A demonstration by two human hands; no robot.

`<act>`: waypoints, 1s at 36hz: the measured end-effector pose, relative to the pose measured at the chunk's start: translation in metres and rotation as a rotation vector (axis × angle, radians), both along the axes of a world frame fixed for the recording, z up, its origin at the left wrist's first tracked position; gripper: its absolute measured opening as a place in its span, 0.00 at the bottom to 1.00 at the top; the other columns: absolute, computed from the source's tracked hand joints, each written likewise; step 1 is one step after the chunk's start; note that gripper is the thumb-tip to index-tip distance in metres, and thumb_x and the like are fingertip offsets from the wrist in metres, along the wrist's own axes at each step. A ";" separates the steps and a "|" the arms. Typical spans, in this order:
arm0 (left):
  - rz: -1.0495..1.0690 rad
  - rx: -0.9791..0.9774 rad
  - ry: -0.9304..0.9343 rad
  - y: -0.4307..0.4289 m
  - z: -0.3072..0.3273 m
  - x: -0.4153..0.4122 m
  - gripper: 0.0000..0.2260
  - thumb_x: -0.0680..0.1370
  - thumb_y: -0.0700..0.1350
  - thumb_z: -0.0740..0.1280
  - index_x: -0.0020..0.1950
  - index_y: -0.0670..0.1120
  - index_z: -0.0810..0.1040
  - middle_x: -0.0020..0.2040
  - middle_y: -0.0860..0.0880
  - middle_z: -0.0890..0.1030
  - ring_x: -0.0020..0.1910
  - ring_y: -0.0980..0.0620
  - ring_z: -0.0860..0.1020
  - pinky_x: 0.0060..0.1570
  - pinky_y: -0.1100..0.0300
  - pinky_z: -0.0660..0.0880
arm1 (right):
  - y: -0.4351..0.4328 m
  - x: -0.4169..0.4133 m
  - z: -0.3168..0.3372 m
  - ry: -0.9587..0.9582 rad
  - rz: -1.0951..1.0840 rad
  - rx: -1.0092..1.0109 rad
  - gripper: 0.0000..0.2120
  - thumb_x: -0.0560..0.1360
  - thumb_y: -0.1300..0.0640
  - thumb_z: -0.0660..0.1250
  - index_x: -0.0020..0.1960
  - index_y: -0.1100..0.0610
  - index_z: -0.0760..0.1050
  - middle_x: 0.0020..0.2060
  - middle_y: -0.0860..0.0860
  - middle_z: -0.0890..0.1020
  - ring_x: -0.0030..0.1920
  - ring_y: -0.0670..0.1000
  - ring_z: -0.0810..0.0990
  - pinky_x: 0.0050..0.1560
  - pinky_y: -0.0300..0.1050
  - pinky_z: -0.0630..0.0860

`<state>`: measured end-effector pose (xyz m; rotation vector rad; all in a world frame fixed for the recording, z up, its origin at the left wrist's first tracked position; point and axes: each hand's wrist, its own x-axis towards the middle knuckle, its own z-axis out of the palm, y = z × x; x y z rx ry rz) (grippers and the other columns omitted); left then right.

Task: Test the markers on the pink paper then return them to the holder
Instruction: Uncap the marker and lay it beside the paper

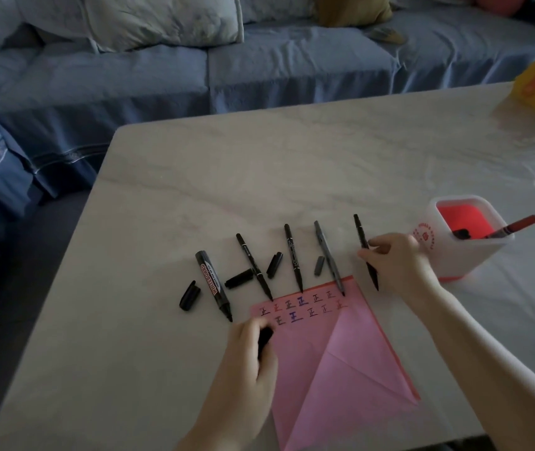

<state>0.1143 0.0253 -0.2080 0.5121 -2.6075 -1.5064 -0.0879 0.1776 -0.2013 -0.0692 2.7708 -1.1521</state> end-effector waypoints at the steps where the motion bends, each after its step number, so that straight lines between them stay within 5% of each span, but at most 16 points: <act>1: -0.003 -0.058 0.022 0.001 -0.002 0.000 0.11 0.78 0.38 0.61 0.57 0.52 0.71 0.52 0.56 0.70 0.53 0.67 0.71 0.46 0.77 0.67 | -0.001 -0.001 -0.004 -0.008 -0.007 0.024 0.17 0.71 0.56 0.70 0.57 0.62 0.76 0.51 0.59 0.81 0.49 0.57 0.79 0.49 0.44 0.74; 6: -0.033 -0.170 0.075 0.007 0.004 -0.019 0.17 0.79 0.42 0.60 0.68 0.48 0.68 0.53 0.60 0.66 0.55 0.68 0.67 0.49 0.80 0.64 | 0.001 0.005 -0.016 0.017 0.024 0.095 0.13 0.73 0.58 0.67 0.55 0.62 0.76 0.50 0.59 0.81 0.47 0.57 0.78 0.45 0.43 0.72; 11: -0.057 -0.318 0.181 0.021 0.017 -0.066 0.17 0.78 0.43 0.62 0.68 0.45 0.70 0.55 0.53 0.73 0.49 0.61 0.73 0.48 0.75 0.67 | 0.017 0.023 -0.016 0.066 0.028 0.055 0.11 0.72 0.56 0.68 0.53 0.60 0.77 0.36 0.50 0.78 0.38 0.51 0.75 0.40 0.41 0.69; 15: -0.112 -0.468 0.218 0.033 0.011 -0.115 0.12 0.76 0.42 0.66 0.59 0.44 0.76 0.52 0.48 0.80 0.52 0.49 0.75 0.52 0.59 0.70 | 0.037 0.039 -0.006 0.154 0.007 0.019 0.09 0.71 0.57 0.69 0.50 0.59 0.80 0.35 0.51 0.80 0.40 0.53 0.79 0.43 0.44 0.75; 20: -0.171 -0.644 0.107 0.045 0.001 -0.155 0.02 0.76 0.38 0.62 0.46 0.45 0.73 0.41 0.51 0.76 0.49 0.48 0.68 0.46 0.59 0.58 | 0.062 0.051 0.023 0.342 0.006 -0.001 0.05 0.70 0.61 0.70 0.45 0.58 0.82 0.35 0.49 0.81 0.37 0.51 0.80 0.44 0.45 0.78; 24: -0.209 -0.748 0.038 0.053 -0.013 -0.169 0.04 0.75 0.36 0.63 0.46 0.45 0.73 0.39 0.49 0.76 0.54 0.47 0.69 0.47 0.59 0.58 | 0.077 0.046 0.048 0.444 -0.055 -0.038 0.06 0.69 0.62 0.70 0.45 0.57 0.81 0.32 0.52 0.79 0.32 0.51 0.78 0.35 0.33 0.71; 27: -0.241 -0.783 -0.001 0.055 -0.018 -0.173 0.05 0.77 0.40 0.62 0.51 0.46 0.74 0.47 0.48 0.79 0.57 0.46 0.69 0.50 0.57 0.61 | 0.082 0.037 0.056 0.512 -0.094 -0.020 0.08 0.69 0.63 0.69 0.48 0.57 0.79 0.36 0.52 0.78 0.32 0.50 0.76 0.35 0.31 0.70; 30: -0.249 -0.782 0.040 0.054 -0.014 -0.166 0.07 0.78 0.46 0.61 0.55 0.47 0.74 0.53 0.50 0.78 0.58 0.48 0.68 0.54 0.57 0.61 | 0.082 0.027 0.056 0.469 -0.111 0.042 0.11 0.70 0.58 0.70 0.52 0.58 0.77 0.41 0.52 0.77 0.37 0.55 0.77 0.42 0.45 0.74; 36: -0.229 -0.694 0.171 0.045 0.006 -0.138 0.08 0.77 0.47 0.64 0.52 0.44 0.77 0.51 0.48 0.79 0.56 0.46 0.72 0.55 0.55 0.64 | 0.078 0.011 0.049 0.353 -0.117 0.230 0.17 0.72 0.52 0.67 0.58 0.58 0.76 0.52 0.58 0.78 0.50 0.60 0.76 0.49 0.47 0.71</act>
